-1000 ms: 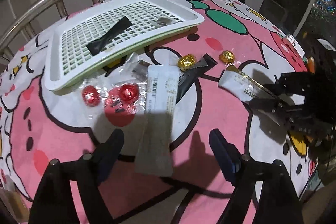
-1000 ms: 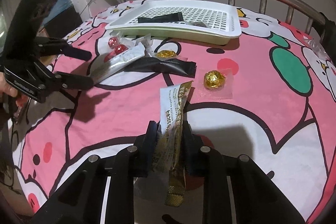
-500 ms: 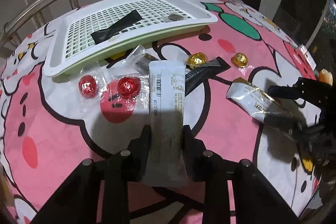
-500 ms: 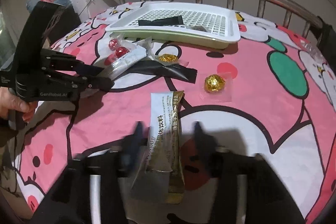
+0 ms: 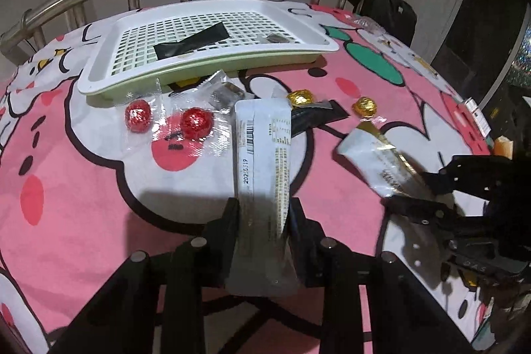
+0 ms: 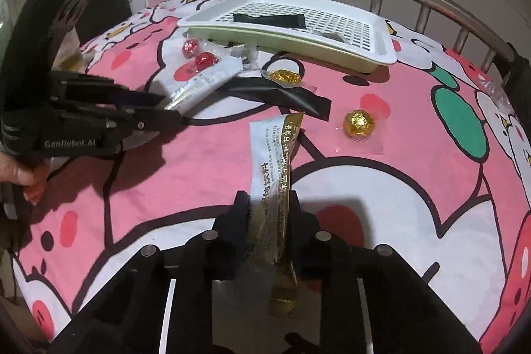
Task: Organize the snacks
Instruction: 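Grasp the white-and-gold snack bar with the right gripper while the left gripper grasps the white snack bar, then carry both snack bars into the white tray and open both grippers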
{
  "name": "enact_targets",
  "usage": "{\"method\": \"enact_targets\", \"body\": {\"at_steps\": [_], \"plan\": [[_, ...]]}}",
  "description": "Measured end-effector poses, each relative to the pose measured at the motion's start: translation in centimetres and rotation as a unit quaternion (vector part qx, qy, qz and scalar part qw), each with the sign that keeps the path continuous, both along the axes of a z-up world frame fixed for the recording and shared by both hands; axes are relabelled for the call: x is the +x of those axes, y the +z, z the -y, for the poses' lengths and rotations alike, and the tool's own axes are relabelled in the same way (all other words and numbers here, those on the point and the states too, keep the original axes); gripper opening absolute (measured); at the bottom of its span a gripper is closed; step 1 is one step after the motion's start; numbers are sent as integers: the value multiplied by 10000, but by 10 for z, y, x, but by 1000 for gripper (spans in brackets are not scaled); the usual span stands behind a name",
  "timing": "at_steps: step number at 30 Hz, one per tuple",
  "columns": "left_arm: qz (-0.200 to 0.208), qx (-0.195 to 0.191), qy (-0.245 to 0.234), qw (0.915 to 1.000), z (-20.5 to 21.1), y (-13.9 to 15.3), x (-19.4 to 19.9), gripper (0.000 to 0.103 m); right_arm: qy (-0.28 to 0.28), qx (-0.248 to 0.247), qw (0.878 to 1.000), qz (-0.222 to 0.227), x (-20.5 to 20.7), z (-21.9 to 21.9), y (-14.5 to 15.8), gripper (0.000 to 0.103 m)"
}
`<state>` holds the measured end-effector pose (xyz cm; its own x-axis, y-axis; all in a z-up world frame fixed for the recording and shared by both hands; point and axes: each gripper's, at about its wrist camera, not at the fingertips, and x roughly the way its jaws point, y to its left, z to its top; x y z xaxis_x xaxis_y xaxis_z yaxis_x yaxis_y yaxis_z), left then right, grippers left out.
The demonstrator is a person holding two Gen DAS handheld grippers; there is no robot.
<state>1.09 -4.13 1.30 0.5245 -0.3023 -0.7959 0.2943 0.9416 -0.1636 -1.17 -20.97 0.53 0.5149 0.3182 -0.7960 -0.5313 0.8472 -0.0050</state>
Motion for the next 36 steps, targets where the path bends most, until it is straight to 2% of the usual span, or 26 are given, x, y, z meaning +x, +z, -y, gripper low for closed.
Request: {"method": "enact_targets", "body": {"at_steps": [9,18,36], "plan": [[210,-443,26,9988,-2,14,-9,31,-43,445,9990,55,2,2,15,19],[445,-791,151,9958,-5,33,-1,31,-60,728,9968,333,13,-2,44,19],[700,-930,374,9925,-3,57,47,31,-314,1092,9922,507,72,-3,72,19]]}}
